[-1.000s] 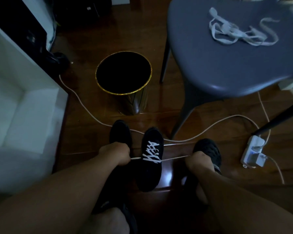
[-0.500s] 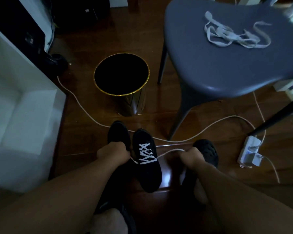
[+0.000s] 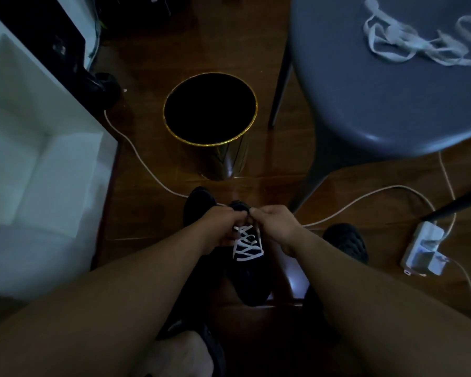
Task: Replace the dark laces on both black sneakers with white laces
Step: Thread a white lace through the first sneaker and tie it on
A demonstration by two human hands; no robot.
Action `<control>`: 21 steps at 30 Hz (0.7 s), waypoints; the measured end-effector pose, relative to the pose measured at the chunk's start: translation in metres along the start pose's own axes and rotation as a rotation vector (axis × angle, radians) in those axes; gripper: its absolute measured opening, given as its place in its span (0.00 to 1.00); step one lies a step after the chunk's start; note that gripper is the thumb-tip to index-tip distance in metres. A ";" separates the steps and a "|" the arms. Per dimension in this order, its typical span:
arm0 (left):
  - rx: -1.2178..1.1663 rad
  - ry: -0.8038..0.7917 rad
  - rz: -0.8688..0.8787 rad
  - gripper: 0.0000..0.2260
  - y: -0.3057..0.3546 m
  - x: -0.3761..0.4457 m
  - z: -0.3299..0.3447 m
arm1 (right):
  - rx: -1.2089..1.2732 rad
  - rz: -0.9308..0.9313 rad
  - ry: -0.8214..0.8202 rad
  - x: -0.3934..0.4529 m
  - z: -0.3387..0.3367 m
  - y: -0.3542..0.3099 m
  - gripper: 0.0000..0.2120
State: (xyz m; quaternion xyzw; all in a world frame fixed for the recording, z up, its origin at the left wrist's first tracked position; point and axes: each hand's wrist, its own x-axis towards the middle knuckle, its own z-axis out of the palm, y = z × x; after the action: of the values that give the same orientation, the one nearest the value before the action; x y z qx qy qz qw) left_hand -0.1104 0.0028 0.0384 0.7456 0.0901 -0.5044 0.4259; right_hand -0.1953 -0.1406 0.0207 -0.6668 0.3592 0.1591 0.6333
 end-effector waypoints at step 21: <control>1.094 -0.243 0.331 0.10 0.099 0.021 -0.065 | -0.249 -0.106 0.052 0.039 0.015 -0.001 0.20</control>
State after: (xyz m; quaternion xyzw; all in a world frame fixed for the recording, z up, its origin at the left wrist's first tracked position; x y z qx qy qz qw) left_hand -0.0005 -0.0172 0.0833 0.7982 -0.3508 -0.4861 0.0593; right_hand -0.1637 -0.1370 -0.0068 -0.7622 0.3172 0.1517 0.5435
